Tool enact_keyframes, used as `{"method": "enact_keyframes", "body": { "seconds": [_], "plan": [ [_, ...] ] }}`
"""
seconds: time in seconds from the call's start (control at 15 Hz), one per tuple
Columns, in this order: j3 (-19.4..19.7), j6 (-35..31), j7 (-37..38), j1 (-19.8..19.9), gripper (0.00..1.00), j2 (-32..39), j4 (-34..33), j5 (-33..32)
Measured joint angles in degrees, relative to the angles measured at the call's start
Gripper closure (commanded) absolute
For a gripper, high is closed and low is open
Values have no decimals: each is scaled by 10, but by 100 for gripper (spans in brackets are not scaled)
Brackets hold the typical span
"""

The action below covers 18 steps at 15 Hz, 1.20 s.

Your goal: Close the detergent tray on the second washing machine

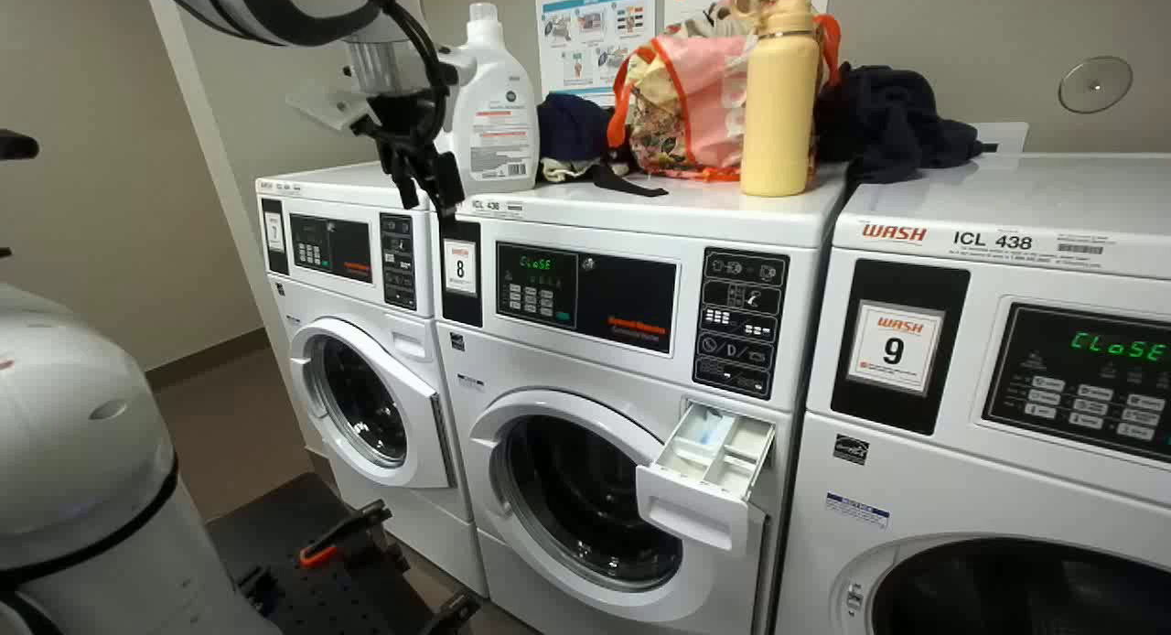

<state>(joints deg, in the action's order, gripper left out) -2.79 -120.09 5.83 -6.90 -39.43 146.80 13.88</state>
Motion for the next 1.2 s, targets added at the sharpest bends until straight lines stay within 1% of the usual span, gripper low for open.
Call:
{"method": "enact_keyframes", "body": {
  "seconds": [0.2, 0.4, 0.67, 0.8, 1.2],
  "plan": [
    [0, 0, 0, 1, 0, 0, 0, 0],
    [4, 0, 0, 18, 0, 3, 3, -1],
    [21, -1, 4, 64, 0, 3, 22, -5],
    [28, -11, 15, 88, 0, 4, 33, -6],
    [31, -71, 105, 149, 0, 4, 68, -12]
  ]
}}
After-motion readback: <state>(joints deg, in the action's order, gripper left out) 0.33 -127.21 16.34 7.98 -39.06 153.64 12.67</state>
